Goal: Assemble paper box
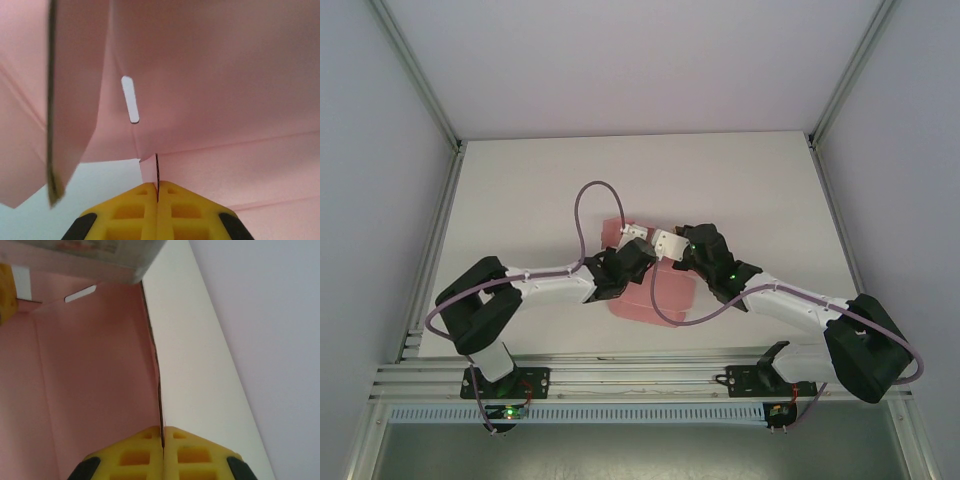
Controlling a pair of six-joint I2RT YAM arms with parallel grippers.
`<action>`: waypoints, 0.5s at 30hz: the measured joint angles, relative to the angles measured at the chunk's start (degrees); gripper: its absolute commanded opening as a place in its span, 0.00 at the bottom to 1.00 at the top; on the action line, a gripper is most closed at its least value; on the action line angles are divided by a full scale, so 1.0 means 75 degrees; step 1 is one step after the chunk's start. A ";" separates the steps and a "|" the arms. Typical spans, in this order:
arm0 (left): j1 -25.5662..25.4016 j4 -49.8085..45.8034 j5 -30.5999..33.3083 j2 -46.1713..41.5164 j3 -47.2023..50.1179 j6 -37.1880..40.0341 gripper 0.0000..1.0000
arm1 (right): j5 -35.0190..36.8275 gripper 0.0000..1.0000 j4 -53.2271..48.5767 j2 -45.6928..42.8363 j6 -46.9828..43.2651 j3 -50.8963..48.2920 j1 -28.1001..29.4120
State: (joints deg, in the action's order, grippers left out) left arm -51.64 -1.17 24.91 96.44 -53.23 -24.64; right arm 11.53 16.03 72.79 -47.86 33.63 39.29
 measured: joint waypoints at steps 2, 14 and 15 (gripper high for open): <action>-0.0017 -0.0146 0.0137 0.0052 -0.0105 -0.0044 0.00 | 0.0058 0.00 0.0012 -0.0003 -0.0058 -0.0047 0.0017; -0.0119 -0.0309 0.0323 -0.0592 0.0221 -0.0574 0.49 | 0.0067 0.00 0.0393 -0.0003 -0.0195 -0.0216 0.0216; -0.0160 -0.0300 0.0344 -0.0892 0.0382 -0.0618 0.53 | 0.0052 0.00 0.0434 0.0000 -0.0239 -0.0239 0.0254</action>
State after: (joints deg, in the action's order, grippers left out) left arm -52.84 -3.42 27.49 89.76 -50.37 -29.28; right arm 11.92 19.29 72.79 -49.65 31.83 41.19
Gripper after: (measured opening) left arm 0.451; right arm 0.050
